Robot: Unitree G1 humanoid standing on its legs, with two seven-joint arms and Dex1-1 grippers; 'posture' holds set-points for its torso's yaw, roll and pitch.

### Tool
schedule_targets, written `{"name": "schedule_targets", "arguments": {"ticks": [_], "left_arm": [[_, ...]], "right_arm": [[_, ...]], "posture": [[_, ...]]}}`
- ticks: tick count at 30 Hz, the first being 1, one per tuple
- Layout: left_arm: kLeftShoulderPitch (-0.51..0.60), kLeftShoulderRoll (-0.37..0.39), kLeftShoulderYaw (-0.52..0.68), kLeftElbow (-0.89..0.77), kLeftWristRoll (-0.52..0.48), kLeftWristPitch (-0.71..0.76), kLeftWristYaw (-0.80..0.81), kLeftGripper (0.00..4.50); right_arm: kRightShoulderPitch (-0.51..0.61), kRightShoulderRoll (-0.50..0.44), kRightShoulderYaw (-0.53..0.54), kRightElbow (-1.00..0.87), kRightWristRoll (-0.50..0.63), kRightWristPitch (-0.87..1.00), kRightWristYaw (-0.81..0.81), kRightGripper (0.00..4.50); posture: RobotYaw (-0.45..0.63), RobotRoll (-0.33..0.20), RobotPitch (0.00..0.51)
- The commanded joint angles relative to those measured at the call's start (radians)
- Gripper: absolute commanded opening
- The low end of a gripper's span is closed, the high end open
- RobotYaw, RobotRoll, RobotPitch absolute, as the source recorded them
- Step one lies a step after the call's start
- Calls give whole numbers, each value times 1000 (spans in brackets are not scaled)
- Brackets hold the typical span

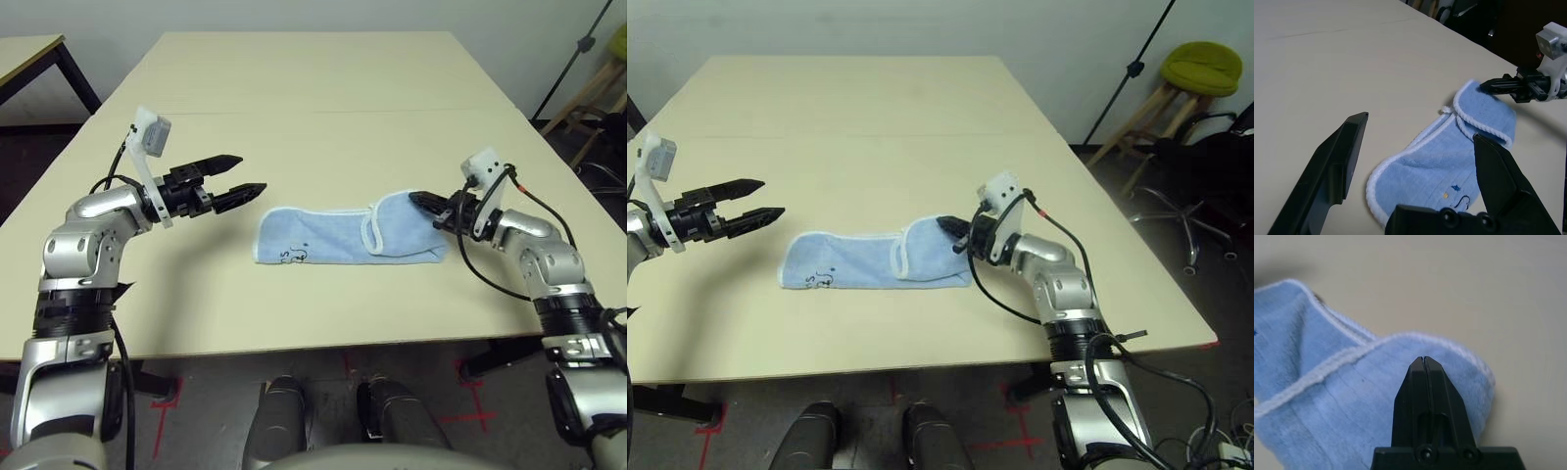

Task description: Fold the towel and set it aside.

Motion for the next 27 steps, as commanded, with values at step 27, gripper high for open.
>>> {"name": "schedule_targets", "arguments": {"ticks": [27], "left_arm": [[62, 72, 7, -89, -23, 265, 125, 4500]], "right_arm": [[-56, -30, 47, -22, -39, 5, 166, 629]], "posture": [[112, 0, 123]]}}
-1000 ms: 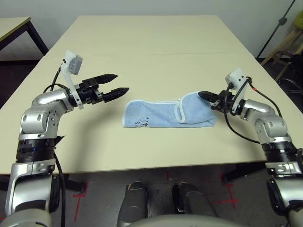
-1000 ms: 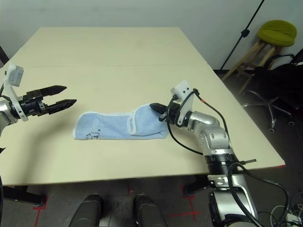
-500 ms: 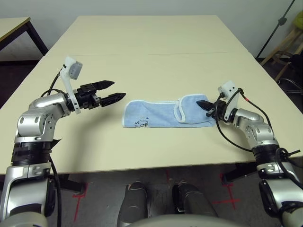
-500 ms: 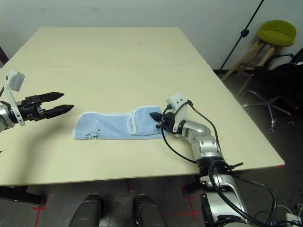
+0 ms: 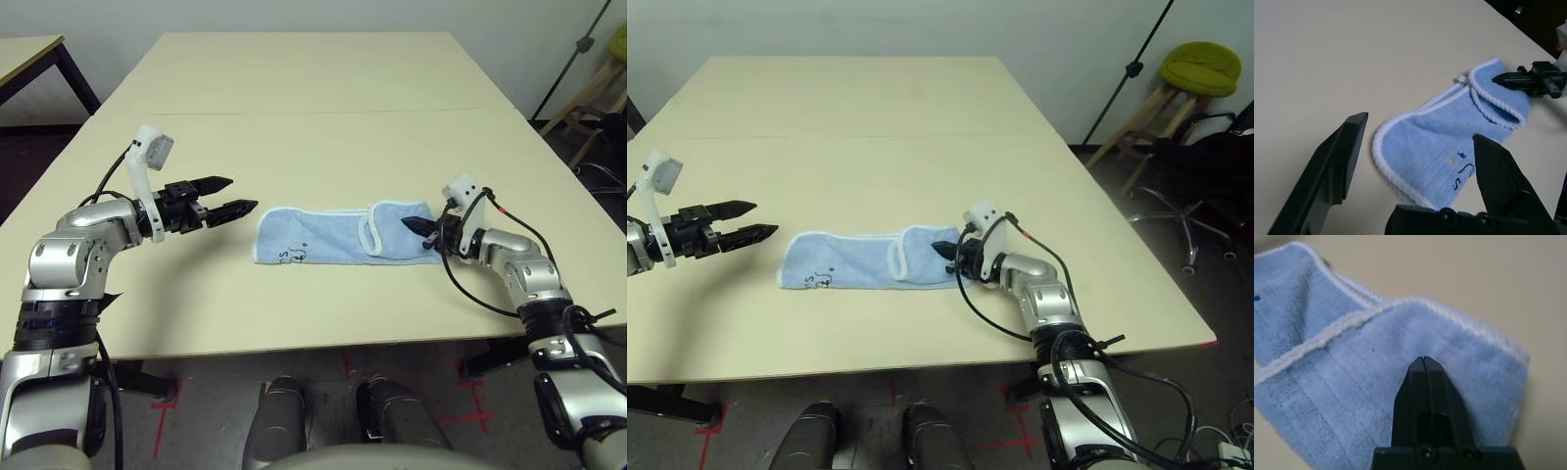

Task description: Fold the towel and set it aside.

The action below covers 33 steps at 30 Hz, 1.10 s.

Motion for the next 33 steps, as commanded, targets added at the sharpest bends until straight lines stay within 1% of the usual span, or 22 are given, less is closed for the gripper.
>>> {"name": "schedule_targets", "arguments": {"ticks": [1, 3, 4, 5, 6, 7, 9, 10, 11, 13, 15, 17, 22, 23, 25, 26, 28, 29, 33], "left_arm": [[6, 1, 22, -12, -15, 61, 44, 4500], [3, 12, 25, -22, -35, 166, 81, 4500], [-3, 18, 30, -29, -64, 251, 92, 4500], [-6, 8, 42, -49, -83, 293, 117, 4500], [-16, 1, 50, -63, -95, 366, 156, 4500], [-22, -1, 43, -83, -91, 433, 200, 4500], [-20, -6, 40, -118, -89, 520, 258, 4500], [-16, -17, 59, -134, -116, 577, 266, 4500], [-7, -31, 83, -162, -144, 620, 272, 4500], [-6, -62, 132, -201, -182, 742, 298, 4500], [-20, -111, 188, -226, -192, 849, 339, 4500], [-17, -130, 217, -214, -239, 893, 378, 4500], [2, -168, 255, -158, -408, 898, 505, 4500], [-1, -172, 258, -142, -442, 898, 538, 4500], [-11, -194, 276, -120, -478, 898, 614, 4500], [-9, -193, 271, -111, -506, 898, 640, 4500], [2, -198, 258, -105, -547, 898, 690, 4500], [8, -206, 250, -108, -556, 898, 719, 4500], [30, -205, 190, -107, -625, 898, 791, 4500]], "right_arm": [[-33, -36, 15, -79, 14, 5, 70, 957], [-51, -61, 20, -104, 11, -8, 108, 1715], [-60, -73, 22, -111, 6, -14, 123, 2047], [-73, -90, 20, -115, 12, -17, 153, 2374], [-87, -103, 20, -112, 11, -24, 174, 2774], [-103, -119, 22, -105, 4, -42, 197, 3126], [-124, -137, 24, -90, -2, -70, 230, 3881], [-136, -146, 24, -80, -4, -79, 246, 4237], [-149, -154, 25, -67, -4, -85, 266, 4457], [-172, -173, 31, -35, -16, -130, 301, 4457], [-192, -188, 35, 2, -29, -187, 330, 4457], [-209, -204, 43, 39, -43, -238, 358, 4457], [-241, -218, 47, 95, -53, -271, 390, 4457], [-242, -220, 45, 101, -52, -254, 390, 4457], [-240, -214, 24, 115, -38, -290, 392, 4457], [-236, -213, 18, 122, -28, -311, 407, 4457], [-218, -228, 25, 127, -43, -362, 417, 4457], [-210, -234, 27, 126, -38, -373, 436, 4457], [-205, -249, 24, 126, -1, -370, 518, 4457]], "posture": [[111, 0, 123], [111, 0, 124], [111, 0, 124], [117, 0, 125], [119, 0, 126], [121, 0, 127], [129, 0, 128], [133, 0, 129], [135, 0, 130], [145, 0, 130], [154, 0, 130], [163, 0, 130], [170, 0, 130], [171, 0, 128], [169, 0, 127], [167, 0, 125], [164, 0, 122], [163, 0, 121], [157, 0, 118]]}}
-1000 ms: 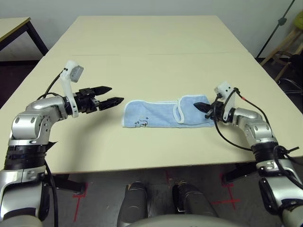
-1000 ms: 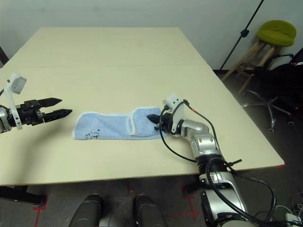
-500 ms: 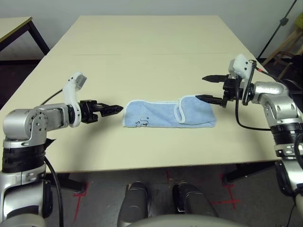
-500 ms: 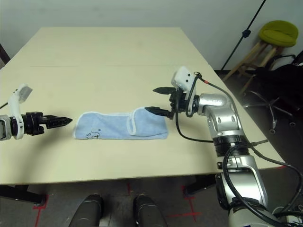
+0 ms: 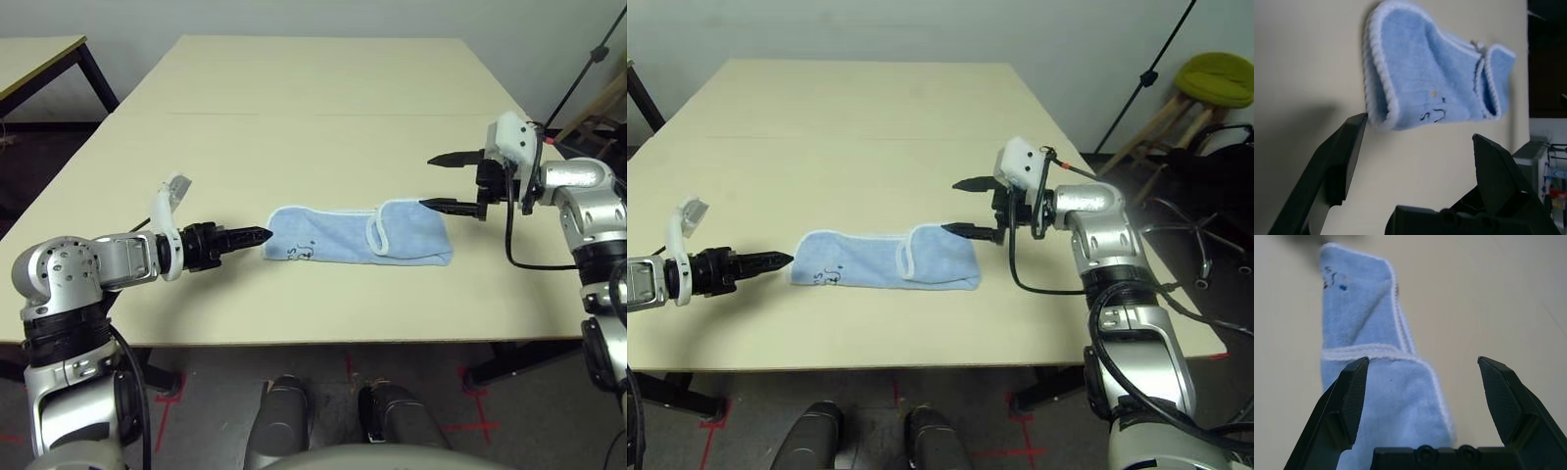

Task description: Fold the towel and set it aside.

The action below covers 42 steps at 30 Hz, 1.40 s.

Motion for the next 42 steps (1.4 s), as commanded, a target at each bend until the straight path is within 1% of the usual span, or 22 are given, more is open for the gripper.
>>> {"name": "schedule_targets", "arguments": {"ticks": [1, 3, 6, 10, 12, 15, 19, 21, 24, 28, 31, 36, 42], "left_arm": [[18, -2, -58, 13, -61, 17, 67, 4500], [12, -5, -72, 29, -75, 17, 95, 4500], [-5, -16, -82, 60, -114, 17, 129, 4500], [-22, -58, -82, 93, -128, 17, 184, 4500], [-40, -107, -48, 118, -84, 17, 227, 4500], [-65, -164, -1, 156, -63, 17, 278, 4500], [-73, -185, 20, 164, -66, 17, 311, 4500], [-94, -214, 53, 181, -9, 16, 338, 4500], [-97, -217, 42, 182, 16, 17, 331, 4500], [-100, -241, 53, 173, 45, 17, 331, 4500], [-99, -253, 59, 163, 60, 17, 316, 3874], [-108, -265, 74, 160, 96, 17, 304, 2327], [-127, -279, 76, 140, 104, 17, 283, 488]], "right_arm": [[5, -23, -7, 8, 35, 0, 84, 4457], [2, -41, -3, 7, 44, 32, 125, 4457], [-1, -55, -3, 17, 35, 16, 144, 4457], [-1, -73, -3, 14, 37, 30, 168, 4457], [2, -83, -4, 7, 39, 41, 183, 4457], [9, -97, -7, -6, 47, 53, 206, 4457], [10, -100, -8, -10, 49, 59, 213, 4457], [12, -110, -9, -21, 46, 82, 209, 4457], [17, -116, -11, -37, 47, 100, 207, 4457], [23, -119, -12, -53, 48, 112, 201, 4457], [29, -125, -16, -61, 53, 126, 205, 4500], [39, -148, -16, -49, 52, 127, 219, 4500], [64, -202, 3, -30, 53, 108, 225, 4500]], "posture": [[155, 0, 118], [151, 0, 120], [149, 0, 120], [142, 0, 123], [139, 0, 123], [135, 0, 123], [135, 0, 123], [129, 0, 122], [126, 0, 122], [124, 0, 122], [125, 0, 123], [127, 0, 130], [124, 0, 133]]}}
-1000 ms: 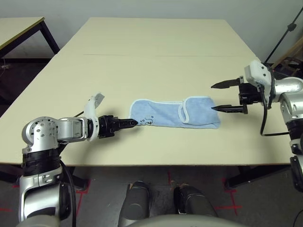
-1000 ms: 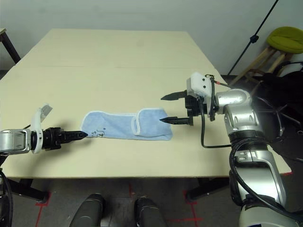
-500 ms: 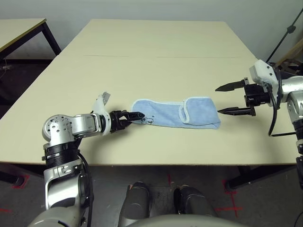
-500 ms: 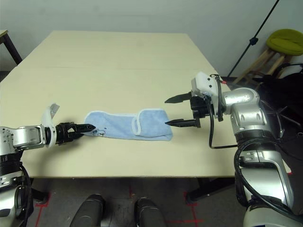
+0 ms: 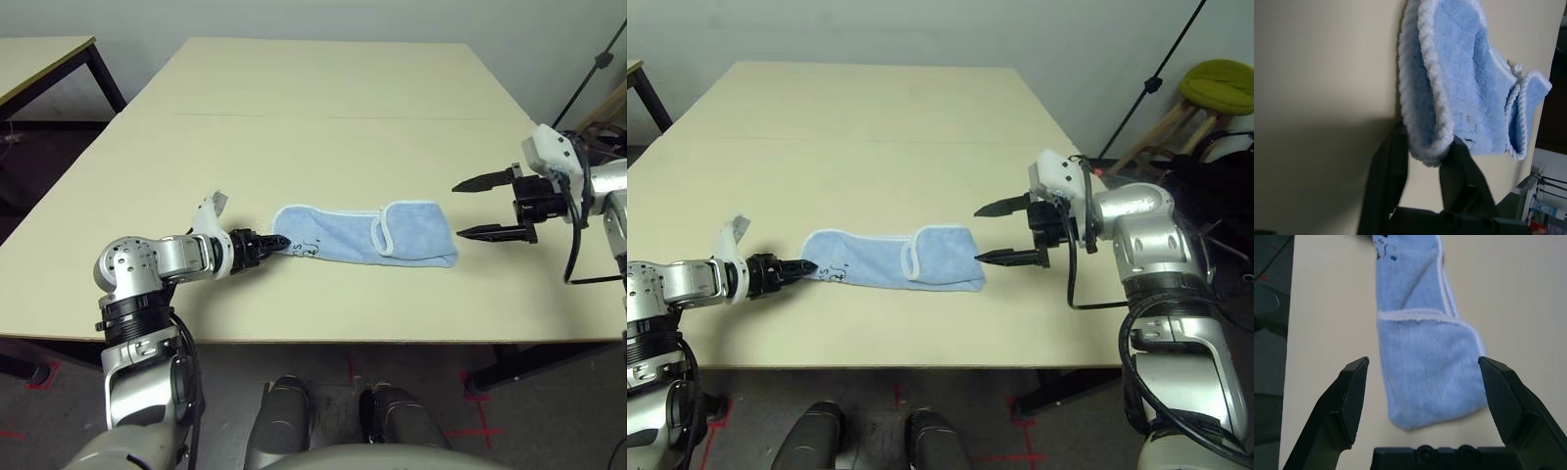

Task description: Fold the towel and set it aside.

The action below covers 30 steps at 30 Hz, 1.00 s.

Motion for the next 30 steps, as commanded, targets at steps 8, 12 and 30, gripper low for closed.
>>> {"name": "schedule_targets", "arguments": {"ticks": [8, 12, 30], "left_arm": [[-64, 25, -88, -100, -52, 16, -92, 73], [-89, 48, -158, -147, -81, 16, -129, 73], [-345, 74, -591, -139, 110, -187, -456, 73]], "right_arm": [[38, -70, 15, 49, 20, -40, 10, 4500], [39, -81, 17, 54, 24, -43, 10, 4500], [71, -168, 9, 67, 70, -23, 10, 4500]], "posture": [[119, 0, 134], [117, 0, 133], [102, 0, 122]]}}
